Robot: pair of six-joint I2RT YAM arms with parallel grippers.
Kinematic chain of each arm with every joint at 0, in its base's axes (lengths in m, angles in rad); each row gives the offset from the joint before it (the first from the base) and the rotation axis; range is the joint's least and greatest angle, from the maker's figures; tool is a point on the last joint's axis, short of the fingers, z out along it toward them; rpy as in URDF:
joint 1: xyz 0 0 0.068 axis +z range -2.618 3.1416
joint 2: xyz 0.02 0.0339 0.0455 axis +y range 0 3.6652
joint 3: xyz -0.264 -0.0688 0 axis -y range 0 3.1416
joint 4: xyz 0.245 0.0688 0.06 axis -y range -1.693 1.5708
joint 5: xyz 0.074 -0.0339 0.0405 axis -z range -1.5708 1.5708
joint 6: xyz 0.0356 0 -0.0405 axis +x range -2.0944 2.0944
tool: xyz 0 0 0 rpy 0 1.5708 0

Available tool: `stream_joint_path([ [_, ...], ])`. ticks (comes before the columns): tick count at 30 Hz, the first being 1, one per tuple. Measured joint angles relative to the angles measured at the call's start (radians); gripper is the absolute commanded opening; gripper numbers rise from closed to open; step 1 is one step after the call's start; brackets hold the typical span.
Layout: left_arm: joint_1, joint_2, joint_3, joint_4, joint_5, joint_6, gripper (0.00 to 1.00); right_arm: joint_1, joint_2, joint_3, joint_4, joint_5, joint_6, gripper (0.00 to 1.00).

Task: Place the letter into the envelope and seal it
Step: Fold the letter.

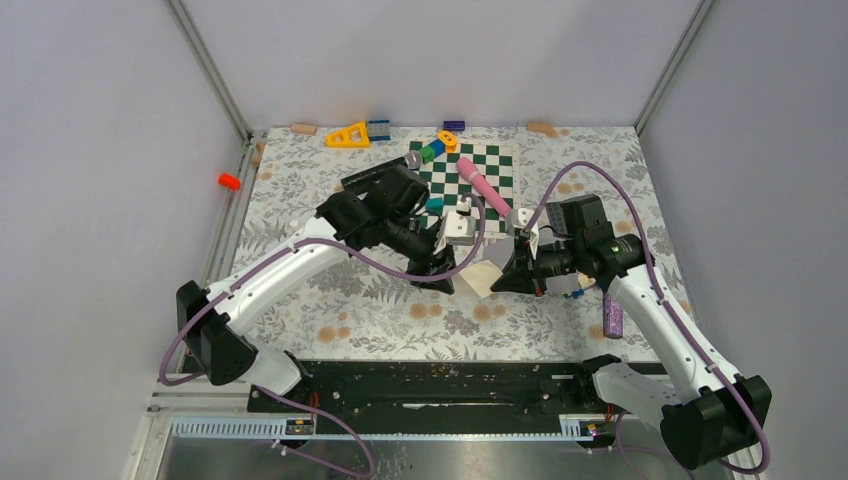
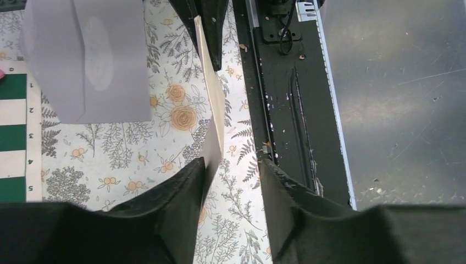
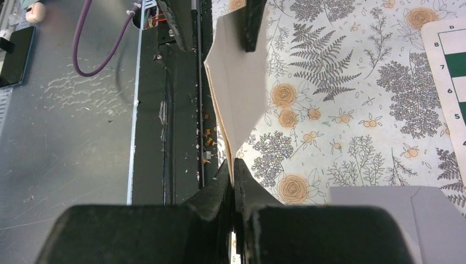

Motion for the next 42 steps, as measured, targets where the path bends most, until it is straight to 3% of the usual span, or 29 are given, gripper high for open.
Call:
stream_joint_path([
  [6,-0.020,0.015,0.000,0.000,-0.002,0.003,0.28,-0.003,0.000,0.002,0.000,-0.019,0.012,0.00],
  [12,-0.024,0.015,0.000,0.002,-0.005,0.006,0.01,-0.016,-0.001,0.013,-0.001,-0.034,0.021,0.00],
  [14,-0.024,0.015,0.000,0.003,-0.006,0.008,0.00,-0.019,-0.001,0.016,-0.001,-0.037,0.023,0.00],
  [15,-0.023,0.015,0.000,0.003,-0.006,0.008,0.00,-0.019,-0.001,0.016,-0.002,-0.038,0.023,0.06],
  [16,-0.023,0.015,0.000,0.003,-0.006,0.008,0.00,-0.020,-0.001,0.017,-0.002,-0.038,0.023,0.19],
  [19,-0.024,0.015,0.000,0.003,-0.006,0.008,0.00,-0.020,0.000,0.017,-0.003,-0.038,0.027,0.77],
  [21,-0.024,0.015,0.000,0.003,-0.006,0.008,0.00,-0.021,0.000,0.019,-0.003,-0.030,0.020,0.97],
  [28,-0.024,0.015,-0.003,0.027,-0.027,-0.027,0.00,-0.023,-0.038,0.028,0.007,0.085,0.008,1.00],
  [35,-0.024,0.053,-0.008,0.109,-0.119,-0.121,0.00,-0.024,-0.209,-0.031,0.142,0.231,0.015,1.00],
  [42,-0.024,0.127,-0.008,0.134,-0.187,-0.182,0.00,-0.024,-0.262,-0.095,0.265,0.286,0.047,1.00],
])
